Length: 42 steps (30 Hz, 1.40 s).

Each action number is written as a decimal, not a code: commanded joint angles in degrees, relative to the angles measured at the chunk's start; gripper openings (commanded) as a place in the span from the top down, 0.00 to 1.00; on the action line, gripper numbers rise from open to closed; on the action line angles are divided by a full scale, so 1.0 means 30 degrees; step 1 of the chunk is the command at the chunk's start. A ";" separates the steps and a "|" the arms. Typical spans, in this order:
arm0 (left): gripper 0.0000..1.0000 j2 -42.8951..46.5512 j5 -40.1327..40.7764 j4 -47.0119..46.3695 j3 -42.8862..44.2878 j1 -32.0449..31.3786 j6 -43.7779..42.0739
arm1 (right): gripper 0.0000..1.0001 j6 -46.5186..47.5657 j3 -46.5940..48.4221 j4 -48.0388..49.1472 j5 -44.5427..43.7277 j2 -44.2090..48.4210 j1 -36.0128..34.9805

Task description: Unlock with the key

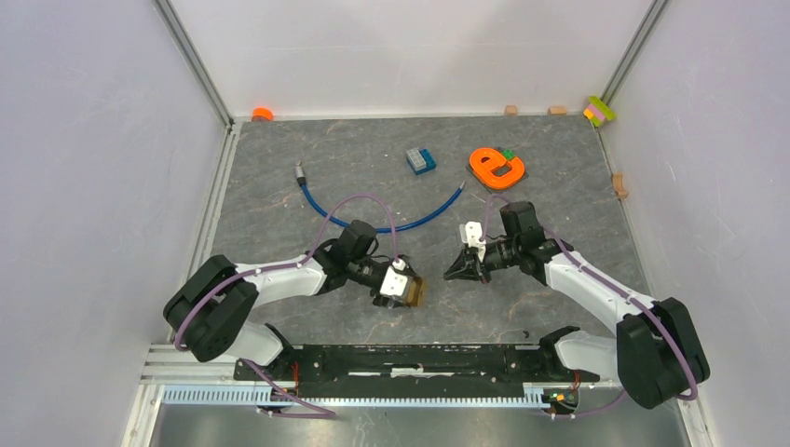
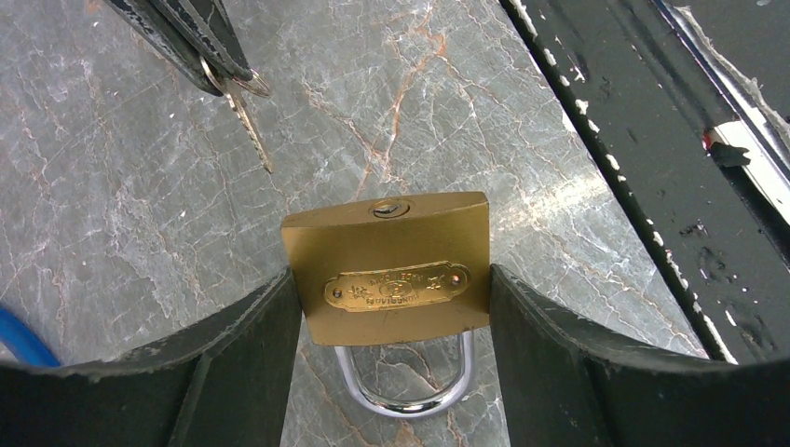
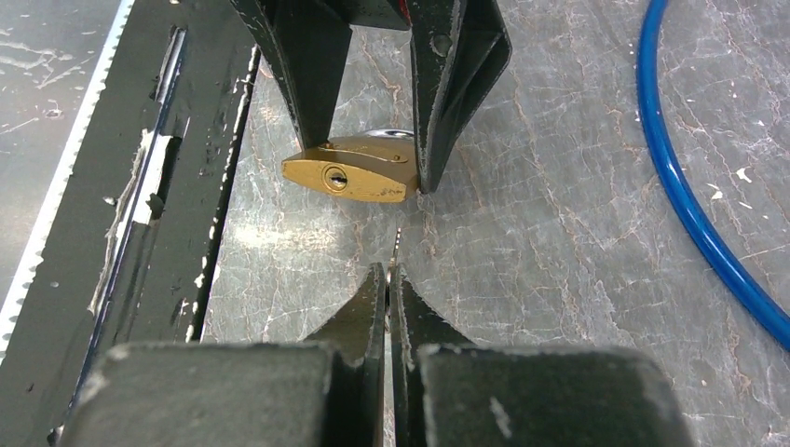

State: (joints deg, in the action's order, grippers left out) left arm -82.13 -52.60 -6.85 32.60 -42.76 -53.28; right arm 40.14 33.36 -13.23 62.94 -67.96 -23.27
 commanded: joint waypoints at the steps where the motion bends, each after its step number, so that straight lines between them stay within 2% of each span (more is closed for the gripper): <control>1: 0.75 0.0752 -0.0976 -0.0754 0.0515 0.0119 -0.1947 | 1.00 -0.0117 0.0746 0.0425 0.0525 0.0160 -0.0267; 7: 0.78 0.0131 -0.0759 0.0067 0.1457 0.0338 -0.2851 | 1.00 -0.1298 0.1078 0.1237 0.0278 -0.0213 -0.0491; 12: 0.82 0.0133 0.0496 -0.0545 0.1561 0.0434 -0.1891 | 1.00 -0.5682 0.0313 0.4708 -0.0709 -0.0291 -0.0491; 19: 0.88 0.0364 0.4026 -0.5438 0.0534 0.0426 0.1700 | 1.00 -1.1855 -0.0210 0.8927 -0.1193 -0.1401 -0.0505; 24: 0.91 0.0176 0.6024 -0.9531 -0.0722 0.0426 0.3379 | 1.00 -1.5044 0.0129 1.0514 -0.0720 -0.2715 -0.0495; 26: 0.94 0.0019 0.6653 -1.0809 -0.1122 0.0419 0.3770 | 1.00 -1.5724 0.0075 1.1160 -0.0926 -0.2733 -0.0493; 30: 0.97 -0.0174 0.7701 -1.1359 -0.1418 0.0313 0.3788 | 1.00 -1.6226 0.0147 1.1386 -0.1710 -0.2371 -0.0502; 35: 0.98 -0.0215 0.8922 -1.1928 -0.1904 -0.0055 0.3797 | 1.00 -1.5844 0.0759 0.9850 -0.3345 -0.2290 -0.0506; 42: 0.98 -0.0713 0.9664 -1.3990 -0.2926 -0.0678 0.3406 | 1.00 -1.5670 0.1093 0.8963 -0.4211 -0.2670 -0.0498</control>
State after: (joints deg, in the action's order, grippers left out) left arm -84.05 -25.28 -36.93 24.10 -43.53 -43.42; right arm -6.70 34.04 14.50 52.88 -76.07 -24.64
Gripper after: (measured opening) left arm 0.744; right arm 0.010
